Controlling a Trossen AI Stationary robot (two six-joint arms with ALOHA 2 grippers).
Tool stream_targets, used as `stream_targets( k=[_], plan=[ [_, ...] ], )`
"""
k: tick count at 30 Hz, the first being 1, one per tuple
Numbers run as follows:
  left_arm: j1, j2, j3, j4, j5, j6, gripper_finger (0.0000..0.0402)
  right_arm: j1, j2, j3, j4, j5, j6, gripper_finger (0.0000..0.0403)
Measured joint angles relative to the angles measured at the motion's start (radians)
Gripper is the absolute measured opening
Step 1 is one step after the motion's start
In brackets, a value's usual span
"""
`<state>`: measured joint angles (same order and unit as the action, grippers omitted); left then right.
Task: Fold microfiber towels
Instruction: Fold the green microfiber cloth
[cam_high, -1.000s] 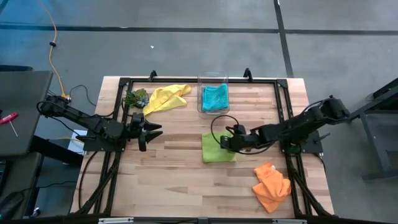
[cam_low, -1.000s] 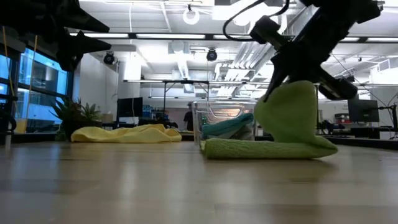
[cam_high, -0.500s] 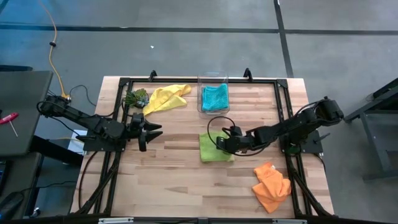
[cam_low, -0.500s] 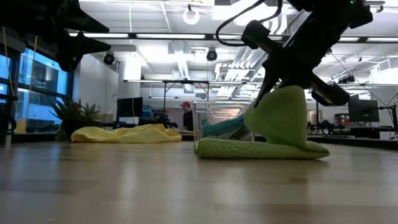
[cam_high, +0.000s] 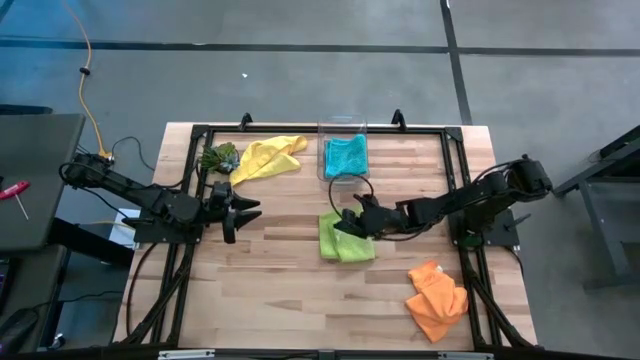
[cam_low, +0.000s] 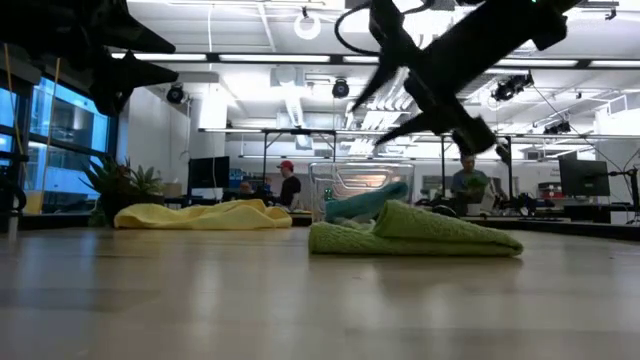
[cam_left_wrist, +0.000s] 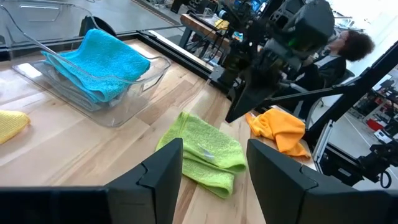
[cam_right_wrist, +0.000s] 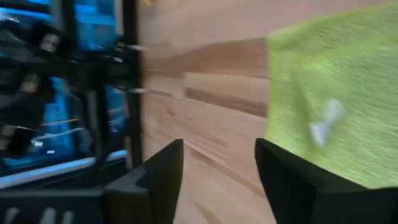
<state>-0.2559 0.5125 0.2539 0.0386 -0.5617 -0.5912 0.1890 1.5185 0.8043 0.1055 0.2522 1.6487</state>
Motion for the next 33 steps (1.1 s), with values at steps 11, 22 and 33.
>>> stream_targets(
  k=[11, 22, 33],
  plan=[
    [0.0, 0.0, 0.0, 0.003, -0.004, 0.0, 0.017, -0.039, -0.07, 0.0, -0.004, -0.023, -0.182, 0.0229],
    [0.011, 0.274, 0.103, 0.012, 0.047, 0.04, 0.017, -0.009, -0.222, 0.0, -0.333, -0.024, -0.23, 0.0229],
    [0.148, 0.853, 0.434, 0.091, 0.207, -0.074, 0.017, -0.001, -0.318, 0.0, -0.661, -0.02, -0.242, 0.0229]
  ],
)
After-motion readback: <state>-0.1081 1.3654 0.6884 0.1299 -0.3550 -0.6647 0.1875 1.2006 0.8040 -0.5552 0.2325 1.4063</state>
